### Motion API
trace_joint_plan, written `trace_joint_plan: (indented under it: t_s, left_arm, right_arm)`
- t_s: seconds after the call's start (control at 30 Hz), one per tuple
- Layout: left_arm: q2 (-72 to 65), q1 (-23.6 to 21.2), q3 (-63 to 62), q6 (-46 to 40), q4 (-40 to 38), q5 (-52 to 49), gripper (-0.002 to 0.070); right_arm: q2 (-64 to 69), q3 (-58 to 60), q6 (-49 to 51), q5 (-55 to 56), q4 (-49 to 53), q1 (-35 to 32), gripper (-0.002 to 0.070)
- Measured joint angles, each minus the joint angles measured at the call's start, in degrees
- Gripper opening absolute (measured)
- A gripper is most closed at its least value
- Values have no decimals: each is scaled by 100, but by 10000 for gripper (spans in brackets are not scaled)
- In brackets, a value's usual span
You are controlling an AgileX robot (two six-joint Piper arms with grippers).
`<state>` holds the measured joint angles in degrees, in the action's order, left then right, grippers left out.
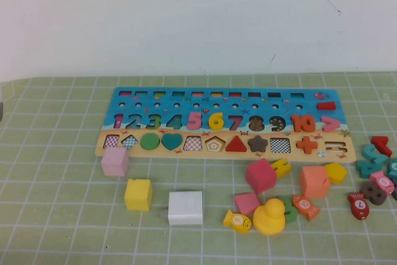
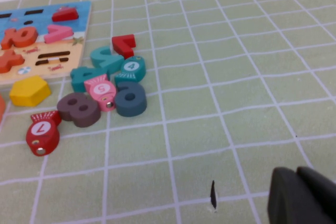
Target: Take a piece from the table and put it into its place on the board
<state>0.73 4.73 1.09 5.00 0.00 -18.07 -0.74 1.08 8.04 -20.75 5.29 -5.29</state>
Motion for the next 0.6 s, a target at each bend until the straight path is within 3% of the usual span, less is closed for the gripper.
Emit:
trace_joint_plan:
  t_s: [0.6]
  left_arm:
    - [0,0,-10,0,0,-13,-2]
  right_arm:
    - [0,0,0,0,0,183,-2]
